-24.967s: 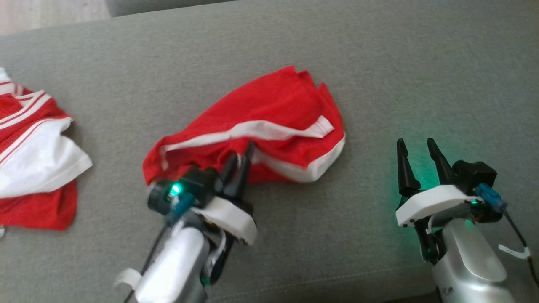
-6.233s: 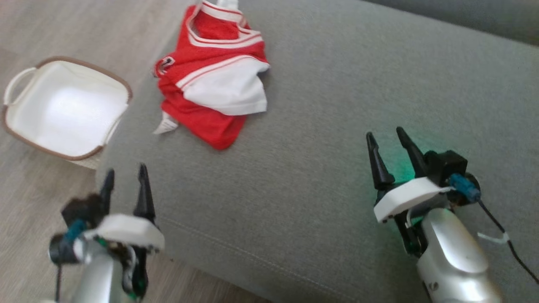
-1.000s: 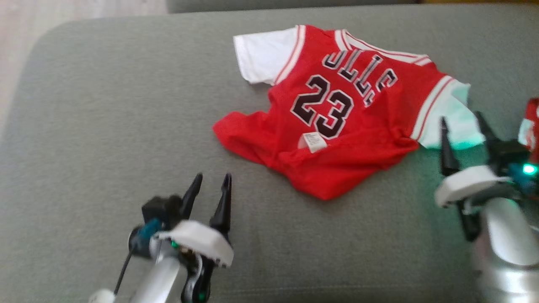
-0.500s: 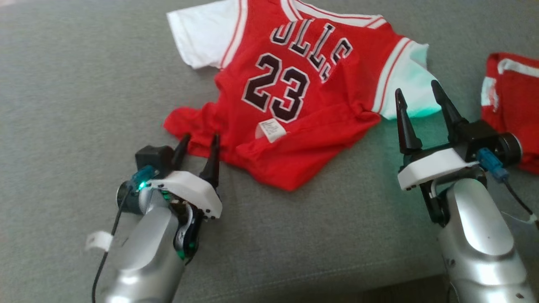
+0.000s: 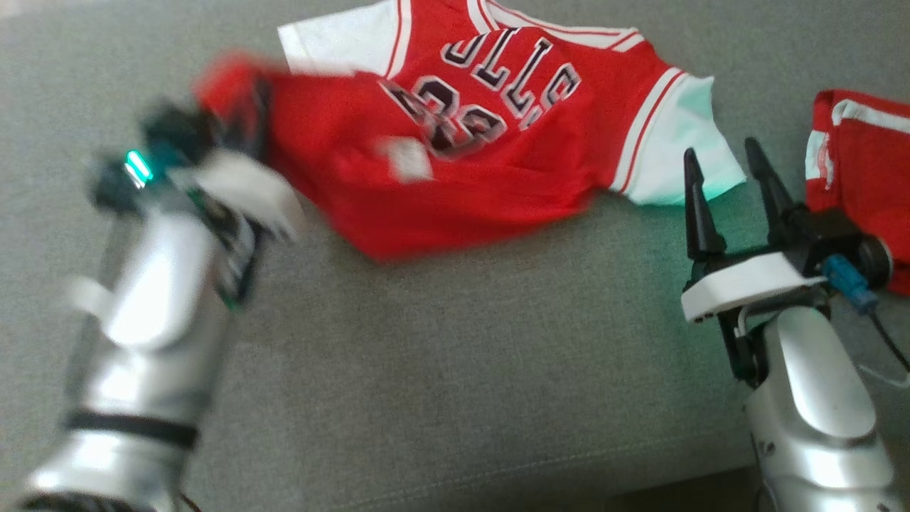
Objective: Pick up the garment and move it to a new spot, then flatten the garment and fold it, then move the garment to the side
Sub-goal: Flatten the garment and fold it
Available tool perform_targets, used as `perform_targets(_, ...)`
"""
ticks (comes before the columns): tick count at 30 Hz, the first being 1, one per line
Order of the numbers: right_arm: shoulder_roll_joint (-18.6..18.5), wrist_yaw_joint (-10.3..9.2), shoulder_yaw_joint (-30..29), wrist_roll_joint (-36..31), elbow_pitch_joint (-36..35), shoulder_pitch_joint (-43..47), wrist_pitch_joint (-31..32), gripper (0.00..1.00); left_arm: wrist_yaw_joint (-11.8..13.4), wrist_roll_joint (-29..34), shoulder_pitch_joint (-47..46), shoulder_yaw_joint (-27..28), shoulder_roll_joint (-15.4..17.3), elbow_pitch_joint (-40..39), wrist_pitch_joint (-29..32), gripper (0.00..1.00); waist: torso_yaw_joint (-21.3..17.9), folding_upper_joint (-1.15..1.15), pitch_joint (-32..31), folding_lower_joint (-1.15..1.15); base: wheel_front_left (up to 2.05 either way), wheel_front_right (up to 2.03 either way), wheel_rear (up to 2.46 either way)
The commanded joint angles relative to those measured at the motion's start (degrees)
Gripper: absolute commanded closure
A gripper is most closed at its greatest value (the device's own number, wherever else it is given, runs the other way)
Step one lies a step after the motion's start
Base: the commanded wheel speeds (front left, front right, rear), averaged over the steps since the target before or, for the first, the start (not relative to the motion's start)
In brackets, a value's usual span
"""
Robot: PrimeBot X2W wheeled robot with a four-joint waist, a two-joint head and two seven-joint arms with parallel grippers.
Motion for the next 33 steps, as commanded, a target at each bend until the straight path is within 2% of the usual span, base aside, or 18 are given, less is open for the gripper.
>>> perform_targets(1,0.8,0.36,1.1,0.5,-1.7,0.5,-0.4,0.0,-0.2,1.0,-4.8,2.5,2.7,-3.3,-0.3,1.0,0.5,0.0,-1.1,-0.01,0.0,0.0,0.0)
perform_targets(4,1.0,0.36,1.5,1.3,-1.3,1.0,-0.4,0.0,-1.0,2.7,-8.1,3.4,5.4,-5.3,-0.3,1.0,0.7,0.0,-2.4,-0.01,0.0,0.0,0.0)
perform_targets(8,1.1,0.36,2.7,3.2,-0.6,1.6,-0.4,0.0,-2.1,2.9,-10.5,3.6,7.7,-2.0,0.2,1.0,0.8,0.0,-3.0,-0.01,0.0,0.0,0.0)
perform_targets(9,1.1,0.36,3.1,3.6,-0.5,1.7,-0.4,0.0,-2.1,3.0,-10.7,3.7,8.2,-0.7,0.8,0.91,0.7,0.0,-3.0,-0.01,0.0,0.0,0.0)
perform_targets(10,1.1,0.36,3.3,4.0,-0.5,1.6,-0.4,0.0,-2.1,2.7,-10.7,3.9,8.6,0.7,1.1,0.54,0.6,0.0,-2.8,-0.01,0.0,0.0,0.0)
perform_targets(11,1.1,0.36,3.7,4.4,-0.5,1.5,-0.4,0.0,-1.9,2.3,-10.6,4.3,8.9,2.4,1.3,0.0,0.4,0.0,-2.5,-0.01,0.0,0.0,0.0)
perform_targets(17,1.1,0.36,4.8,5.3,-0.2,0.7,-0.4,0.0,0.4,-0.2,-8.3,7.8,8.5,7.2,-0.1,0.0,-0.3,0.0,-1.4,-0.01,0.0,0.0,0.0)
perform_targets(21,1.1,0.36,4.7,4.9,-0.2,0.4,-0.4,0.0,1.8,-0.5,-5.0,10.5,7.0,3.6,-0.3,0.0,-0.2,0.0,-0.7,-0.01,0.0,0.0,0.0)
perform_targets(26,1.1,0.36,4.0,5.0,-0.2,0.5,-0.4,0.0,1.3,-0.7,2.6,12.9,2.0,-2.1,-0.3,0.0,0.4,0.0,-0.7,-0.01,0.0,0.0,0.0)
perform_targets(33,1.1,0.36,4.1,5.7,0.5,1.1,-0.4,0.0,-0.7,-0.1,14.2,13.9,-4.3,-7.8,-0.3,0.0,1.1,0.0,-1.4,-0.01,0.0,0.0,0.0)
